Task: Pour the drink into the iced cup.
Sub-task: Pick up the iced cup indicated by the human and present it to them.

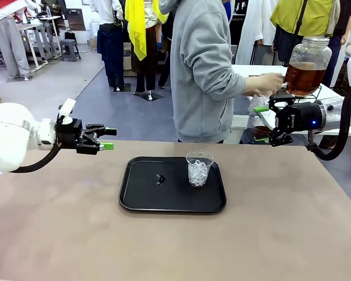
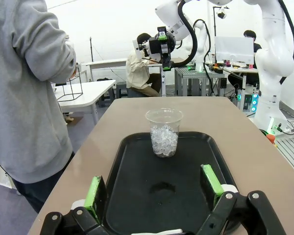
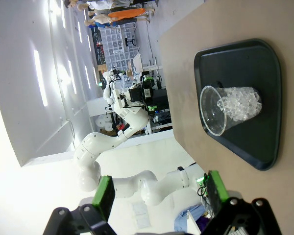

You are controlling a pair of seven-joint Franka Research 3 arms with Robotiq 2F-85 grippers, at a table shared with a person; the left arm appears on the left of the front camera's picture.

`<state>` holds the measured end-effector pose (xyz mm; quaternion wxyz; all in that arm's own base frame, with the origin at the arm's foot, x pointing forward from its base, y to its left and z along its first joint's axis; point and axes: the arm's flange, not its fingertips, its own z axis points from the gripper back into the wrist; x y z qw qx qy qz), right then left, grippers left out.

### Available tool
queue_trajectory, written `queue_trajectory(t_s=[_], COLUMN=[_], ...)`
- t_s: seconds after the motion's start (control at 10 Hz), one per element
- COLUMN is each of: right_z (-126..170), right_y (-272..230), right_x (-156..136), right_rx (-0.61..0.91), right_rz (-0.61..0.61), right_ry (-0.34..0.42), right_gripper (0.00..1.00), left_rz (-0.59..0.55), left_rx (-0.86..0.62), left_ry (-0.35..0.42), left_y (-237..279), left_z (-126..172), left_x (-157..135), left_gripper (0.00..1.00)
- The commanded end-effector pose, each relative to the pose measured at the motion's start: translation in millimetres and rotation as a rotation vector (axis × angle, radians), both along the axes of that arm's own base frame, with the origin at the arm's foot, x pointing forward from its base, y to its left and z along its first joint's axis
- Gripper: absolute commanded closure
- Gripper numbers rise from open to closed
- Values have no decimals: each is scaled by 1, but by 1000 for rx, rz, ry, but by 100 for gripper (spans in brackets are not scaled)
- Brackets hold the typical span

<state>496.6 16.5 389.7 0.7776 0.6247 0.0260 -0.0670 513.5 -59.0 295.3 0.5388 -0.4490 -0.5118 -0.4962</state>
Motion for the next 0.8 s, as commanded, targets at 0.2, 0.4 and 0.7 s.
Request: queue_trajectory(t_s=[0.2,0.4,0.7], right_z=[1,1,1], right_y=[1,1,1], right_x=[0,0,0], right_rx=[-6,-6,-6], right_rz=[-1,-1,-1], right_ry=[-4,-4,-4], right_gripper=[0,0,0], left_rz=[-3,-3,-3], left_rx=[-6,-6,-6], left_ry=[6,6,6], left_y=[-1,-1,-1], left_z=[2,2,2], left_x=[0,0,0], left_gripper=[0,0,0])
